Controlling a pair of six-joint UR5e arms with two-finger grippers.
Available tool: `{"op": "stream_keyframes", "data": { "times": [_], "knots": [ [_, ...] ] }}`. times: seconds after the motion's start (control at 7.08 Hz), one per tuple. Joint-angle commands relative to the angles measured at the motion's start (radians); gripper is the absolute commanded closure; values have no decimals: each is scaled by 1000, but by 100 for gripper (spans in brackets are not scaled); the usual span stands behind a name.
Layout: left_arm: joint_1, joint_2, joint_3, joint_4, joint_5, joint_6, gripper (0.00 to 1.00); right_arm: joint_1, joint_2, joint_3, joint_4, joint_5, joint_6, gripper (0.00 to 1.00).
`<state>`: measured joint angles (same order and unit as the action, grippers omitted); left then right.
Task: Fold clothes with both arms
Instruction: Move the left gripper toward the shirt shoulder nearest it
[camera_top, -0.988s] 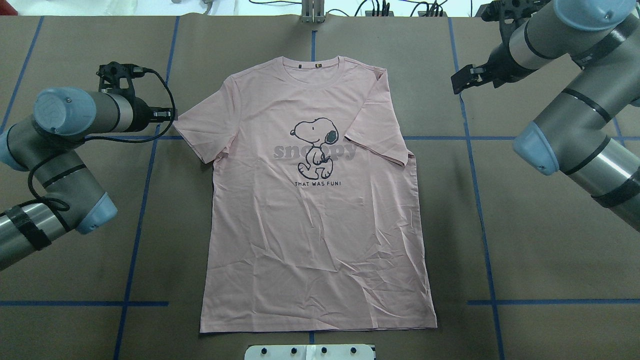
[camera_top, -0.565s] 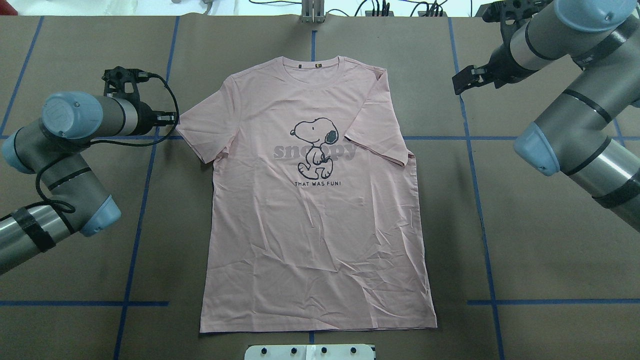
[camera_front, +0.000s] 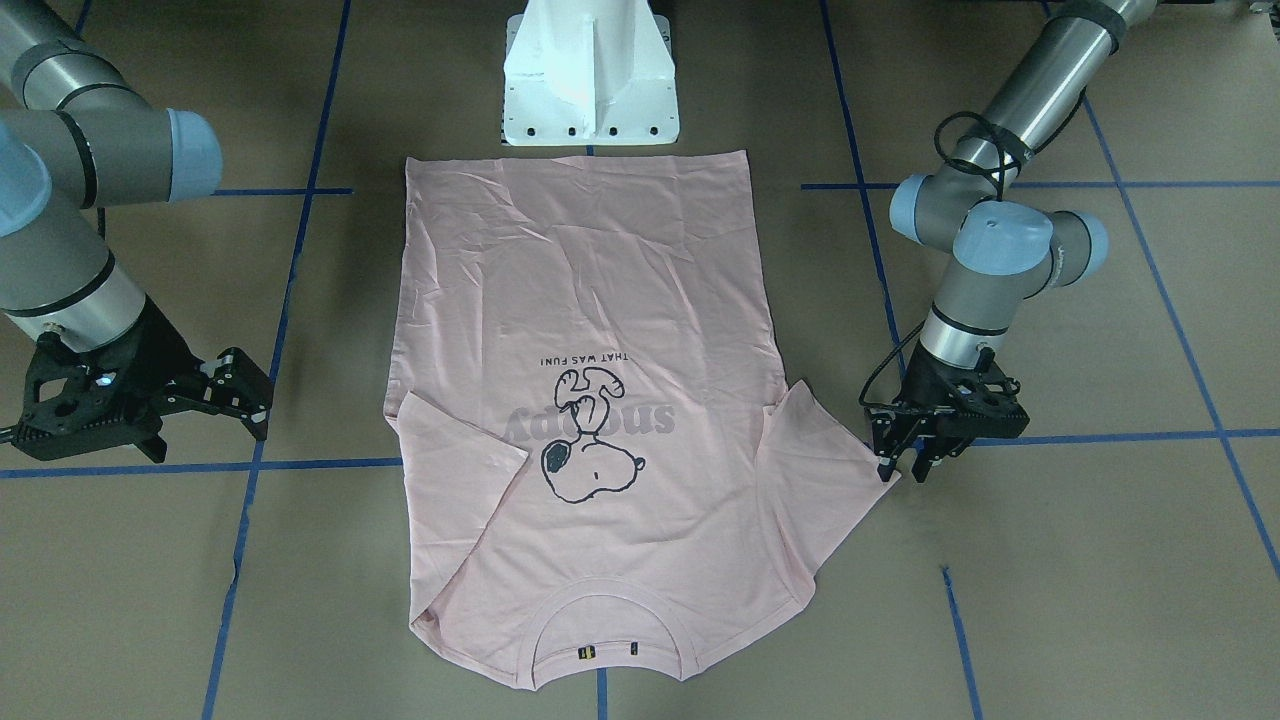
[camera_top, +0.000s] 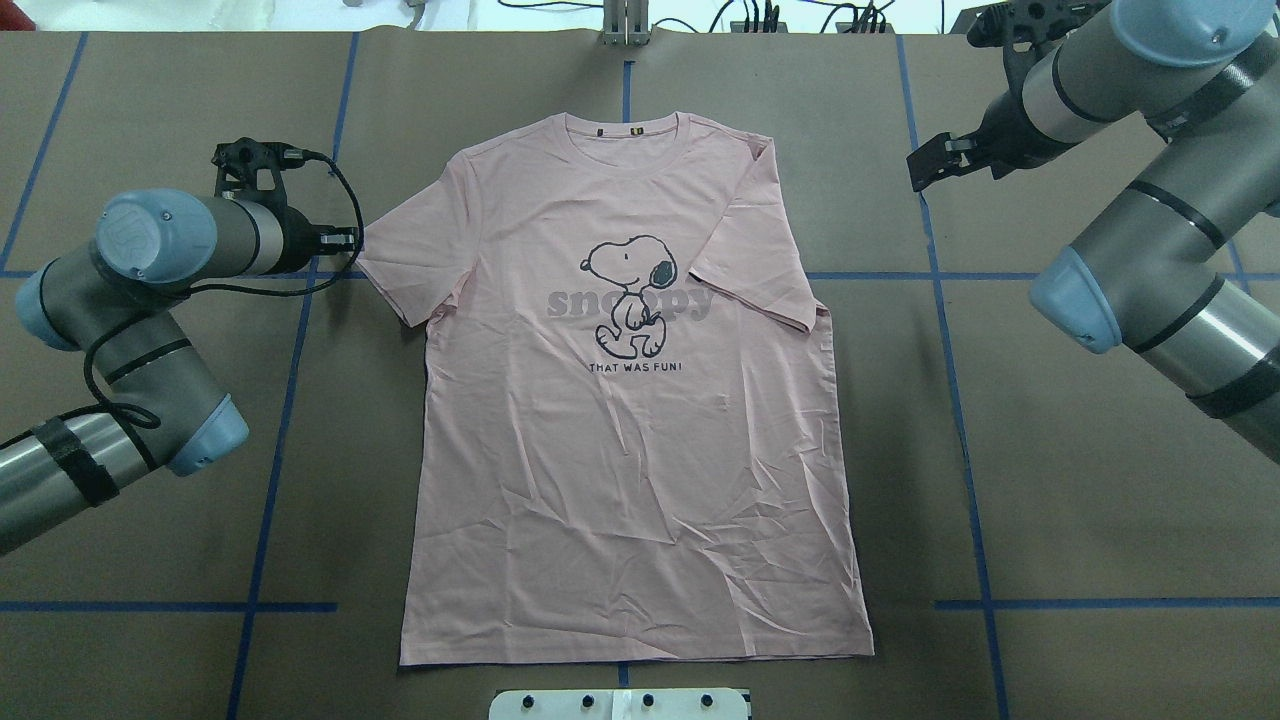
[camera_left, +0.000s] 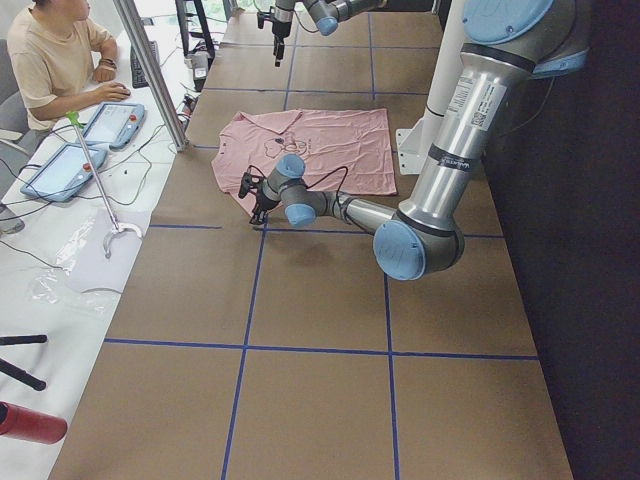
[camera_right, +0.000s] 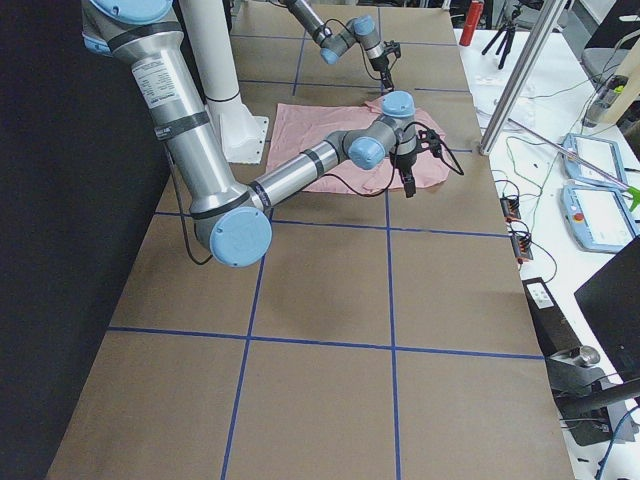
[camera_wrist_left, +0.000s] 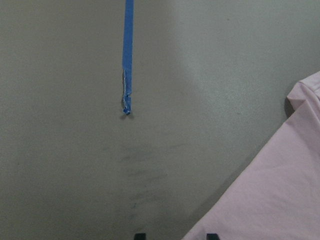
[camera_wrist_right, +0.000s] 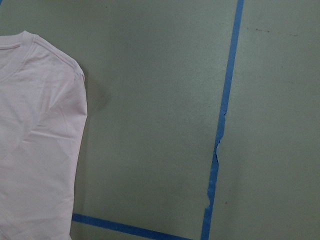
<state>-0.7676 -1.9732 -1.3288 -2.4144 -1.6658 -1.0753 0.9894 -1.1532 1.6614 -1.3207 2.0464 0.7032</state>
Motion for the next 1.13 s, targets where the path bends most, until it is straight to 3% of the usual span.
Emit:
{"op": "stream_keyframes", "data": {
  "times": [0.0, 0.71, 0.85, 0.99],
  "knots": [
    [4, -4, 3, 0, 4, 0, 56, 0, 0, 0, 0, 0, 1, 0],
    [25, -6, 3, 0, 4, 0, 58, 0, -8, 1, 0, -2, 1, 0],
    [25, -6, 2, 0, 4, 0, 67, 0, -10, 1, 2, -2, 1, 0],
    [25, -4, 0, 0, 4, 1, 100, 0, -10, 1, 0, -2, 1, 0]
  ]
}}
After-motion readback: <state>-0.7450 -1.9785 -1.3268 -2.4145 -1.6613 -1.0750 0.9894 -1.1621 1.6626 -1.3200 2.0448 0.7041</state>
